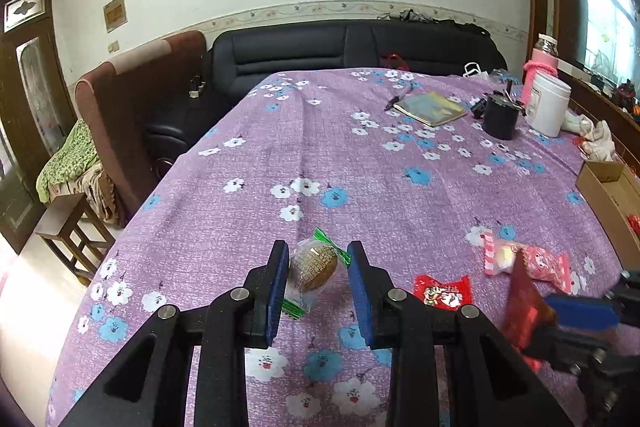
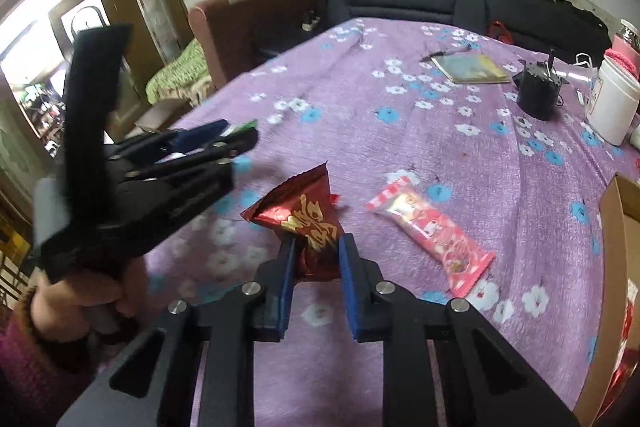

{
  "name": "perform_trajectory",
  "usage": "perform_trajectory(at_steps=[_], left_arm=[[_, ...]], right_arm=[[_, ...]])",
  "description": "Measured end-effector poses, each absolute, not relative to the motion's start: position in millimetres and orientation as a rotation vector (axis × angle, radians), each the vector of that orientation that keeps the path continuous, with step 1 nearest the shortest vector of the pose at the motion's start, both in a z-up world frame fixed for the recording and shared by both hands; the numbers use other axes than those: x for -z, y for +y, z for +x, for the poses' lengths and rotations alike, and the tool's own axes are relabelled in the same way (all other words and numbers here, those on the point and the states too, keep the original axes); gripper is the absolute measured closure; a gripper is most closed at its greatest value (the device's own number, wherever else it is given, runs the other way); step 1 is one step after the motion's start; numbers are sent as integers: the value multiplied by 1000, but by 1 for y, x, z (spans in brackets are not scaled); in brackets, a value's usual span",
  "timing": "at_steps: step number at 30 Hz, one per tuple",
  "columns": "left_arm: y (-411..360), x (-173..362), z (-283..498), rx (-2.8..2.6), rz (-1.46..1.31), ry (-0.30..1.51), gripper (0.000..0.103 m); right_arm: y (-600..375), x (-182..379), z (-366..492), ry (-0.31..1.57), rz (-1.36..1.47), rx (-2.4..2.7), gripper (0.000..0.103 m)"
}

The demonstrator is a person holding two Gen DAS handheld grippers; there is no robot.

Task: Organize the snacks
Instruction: 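Grasp the red foil packet with the right gripper and lift it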

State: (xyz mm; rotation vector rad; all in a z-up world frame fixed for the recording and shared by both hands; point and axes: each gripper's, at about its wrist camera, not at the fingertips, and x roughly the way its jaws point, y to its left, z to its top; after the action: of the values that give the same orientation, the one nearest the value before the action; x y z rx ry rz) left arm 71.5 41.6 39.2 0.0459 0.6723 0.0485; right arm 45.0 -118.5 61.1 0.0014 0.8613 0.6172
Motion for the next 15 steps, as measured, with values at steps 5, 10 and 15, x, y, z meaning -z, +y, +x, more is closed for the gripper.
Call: perform_trajectory(at_steps=[5,10,15], left_arm=[[44,-42,70,-62,36,655,71],[43,-44,69,-66,42,644,71],[41,-44,67,-73,53,635,71]], right_arm=[[-124,-66,40,813,58,-640,82],[-130,-70,39,789,83,-651,82],[-132,-70,40,783,87,-653,82]])
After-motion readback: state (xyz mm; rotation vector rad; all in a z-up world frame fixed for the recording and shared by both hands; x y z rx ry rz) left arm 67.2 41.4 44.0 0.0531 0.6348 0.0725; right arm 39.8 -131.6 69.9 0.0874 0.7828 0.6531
